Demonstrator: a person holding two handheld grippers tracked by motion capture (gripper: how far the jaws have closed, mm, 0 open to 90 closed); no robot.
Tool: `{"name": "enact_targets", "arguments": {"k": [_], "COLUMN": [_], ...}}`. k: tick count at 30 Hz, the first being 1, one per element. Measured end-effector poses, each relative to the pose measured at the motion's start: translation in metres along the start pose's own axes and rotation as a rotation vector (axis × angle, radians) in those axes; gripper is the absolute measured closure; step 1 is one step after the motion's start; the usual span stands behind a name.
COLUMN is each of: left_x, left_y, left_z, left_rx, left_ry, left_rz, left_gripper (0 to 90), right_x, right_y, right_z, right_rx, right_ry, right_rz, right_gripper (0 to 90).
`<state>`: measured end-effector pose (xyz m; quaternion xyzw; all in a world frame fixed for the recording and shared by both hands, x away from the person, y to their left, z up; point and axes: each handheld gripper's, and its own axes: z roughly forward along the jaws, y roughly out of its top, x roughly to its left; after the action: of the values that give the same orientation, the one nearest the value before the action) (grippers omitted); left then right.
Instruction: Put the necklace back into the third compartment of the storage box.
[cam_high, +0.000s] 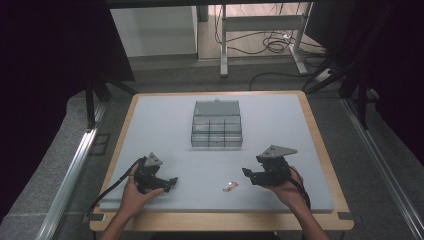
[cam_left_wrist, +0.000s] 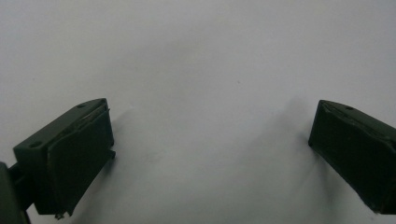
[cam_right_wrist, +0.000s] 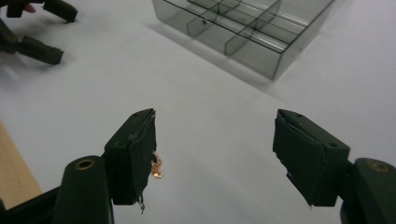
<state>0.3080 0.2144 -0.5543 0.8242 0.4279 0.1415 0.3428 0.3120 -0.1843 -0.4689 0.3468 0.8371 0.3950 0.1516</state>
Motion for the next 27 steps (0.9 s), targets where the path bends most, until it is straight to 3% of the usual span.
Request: {"name": "enact_targets", "arguments": {"k": [15, 27], "left_x": [0.000, 0.000], "left_y": [0.000, 0.000], "left_z": [0.000, 0.000], "left_rx": [0.000, -0.001], "left_ry": [0.000, 0.000], "left_rz": [-0.001, -0.001], "left_gripper": [0.0, 0.0], "right_x": [0.024, 0.032], "right_y": [-0.001, -0.003], "right_z": [0.019, 0.031], "right_rx": [0.064, 0.146], "right_ry": [0.134, 0.174], "right_rz": [-0.066, -0.099], "right_gripper": [47.7, 56.1]}}
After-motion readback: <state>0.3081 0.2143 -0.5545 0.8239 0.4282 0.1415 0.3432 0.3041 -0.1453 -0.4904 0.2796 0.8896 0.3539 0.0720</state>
